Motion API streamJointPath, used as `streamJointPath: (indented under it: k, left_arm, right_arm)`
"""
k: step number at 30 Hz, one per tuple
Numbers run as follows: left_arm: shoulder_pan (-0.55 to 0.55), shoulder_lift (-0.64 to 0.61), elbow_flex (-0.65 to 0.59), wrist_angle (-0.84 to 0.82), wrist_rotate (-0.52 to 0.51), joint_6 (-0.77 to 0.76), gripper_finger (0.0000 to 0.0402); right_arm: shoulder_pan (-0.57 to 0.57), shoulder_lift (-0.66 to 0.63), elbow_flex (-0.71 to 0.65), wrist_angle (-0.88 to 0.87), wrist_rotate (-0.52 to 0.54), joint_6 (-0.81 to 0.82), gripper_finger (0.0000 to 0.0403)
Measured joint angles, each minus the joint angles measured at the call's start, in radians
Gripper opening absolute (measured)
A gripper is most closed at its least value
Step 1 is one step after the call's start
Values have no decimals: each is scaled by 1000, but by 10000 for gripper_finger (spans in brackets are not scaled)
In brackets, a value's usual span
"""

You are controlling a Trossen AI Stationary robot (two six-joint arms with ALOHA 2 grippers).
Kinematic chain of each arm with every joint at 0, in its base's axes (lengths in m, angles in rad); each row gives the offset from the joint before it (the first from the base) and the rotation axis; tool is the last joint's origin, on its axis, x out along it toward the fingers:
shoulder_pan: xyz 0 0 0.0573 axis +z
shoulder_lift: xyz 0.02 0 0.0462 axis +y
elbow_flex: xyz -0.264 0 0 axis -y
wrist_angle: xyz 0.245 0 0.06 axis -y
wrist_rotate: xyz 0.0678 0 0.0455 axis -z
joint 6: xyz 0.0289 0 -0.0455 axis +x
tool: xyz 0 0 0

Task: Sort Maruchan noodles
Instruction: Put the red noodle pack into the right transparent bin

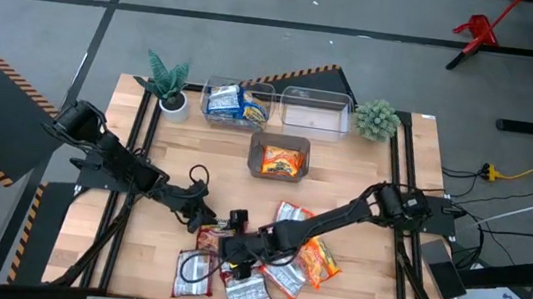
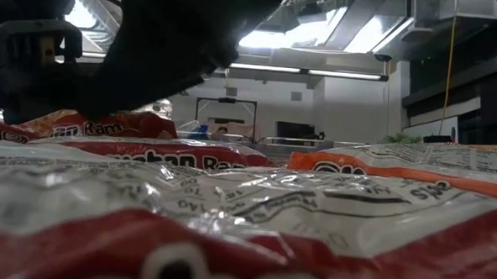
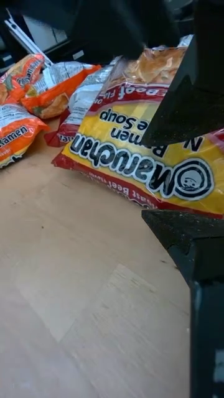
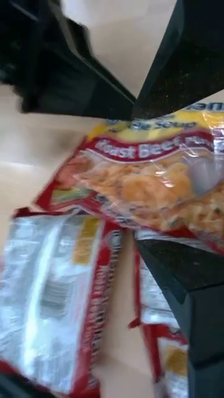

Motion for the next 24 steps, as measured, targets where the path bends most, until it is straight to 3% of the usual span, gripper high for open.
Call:
streamJointPath:
  k: [9, 15, 24]
  left_arm:
    - [0, 1, 0, -3, -6, -6, 172]
    - [0, 1, -1, -2, -7, -7, 172]
    - [0, 1, -2, 5, -14, -24, 172]
  right_arm:
    - [-1, 56, 1, 23, -8, -42, 317]
    - [-11, 63, 3, 18, 104, -53, 317]
    - [-50, 64, 2, -17, 132, -74, 309]
